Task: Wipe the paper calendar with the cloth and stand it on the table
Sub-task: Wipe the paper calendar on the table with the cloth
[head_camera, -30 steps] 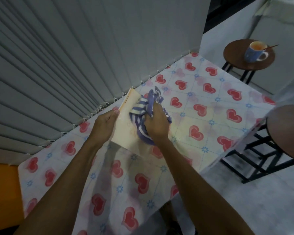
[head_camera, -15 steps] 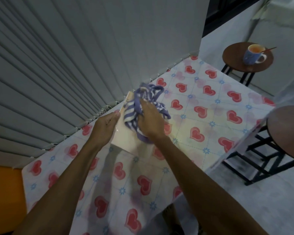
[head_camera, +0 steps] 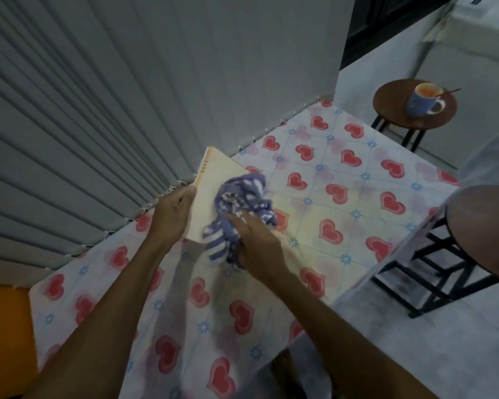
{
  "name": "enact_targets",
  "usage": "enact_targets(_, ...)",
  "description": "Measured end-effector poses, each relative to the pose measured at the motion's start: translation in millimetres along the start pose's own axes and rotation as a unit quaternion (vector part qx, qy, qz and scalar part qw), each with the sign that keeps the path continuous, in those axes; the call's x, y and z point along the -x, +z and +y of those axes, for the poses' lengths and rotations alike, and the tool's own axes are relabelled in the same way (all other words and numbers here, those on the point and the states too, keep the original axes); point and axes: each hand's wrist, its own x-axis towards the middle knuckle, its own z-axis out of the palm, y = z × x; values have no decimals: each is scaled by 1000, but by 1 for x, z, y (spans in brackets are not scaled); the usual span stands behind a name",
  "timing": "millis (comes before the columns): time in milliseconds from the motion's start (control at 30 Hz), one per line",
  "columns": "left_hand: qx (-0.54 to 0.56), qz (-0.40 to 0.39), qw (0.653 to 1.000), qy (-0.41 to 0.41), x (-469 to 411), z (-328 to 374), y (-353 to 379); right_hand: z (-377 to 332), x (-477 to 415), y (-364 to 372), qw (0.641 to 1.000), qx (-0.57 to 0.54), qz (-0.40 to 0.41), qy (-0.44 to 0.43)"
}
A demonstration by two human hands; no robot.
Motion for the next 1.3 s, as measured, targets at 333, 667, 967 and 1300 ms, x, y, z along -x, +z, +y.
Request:
enact_targets(333,-245,-46,959,137,-6,2,4,59,-31,-18,985,-82,11,152)
enact_targets(667,-271,-83,957,55,10,-19,11,69,-16,-21,991,-57,86,86)
enact_targets(967,-348,-42,935,51,12,-12,20,69,-24,-22,993,-37,101,52)
enact_targets(1300,-340,-49,938,48,15,-8,28,73,-25,-22,994,-30,91,61)
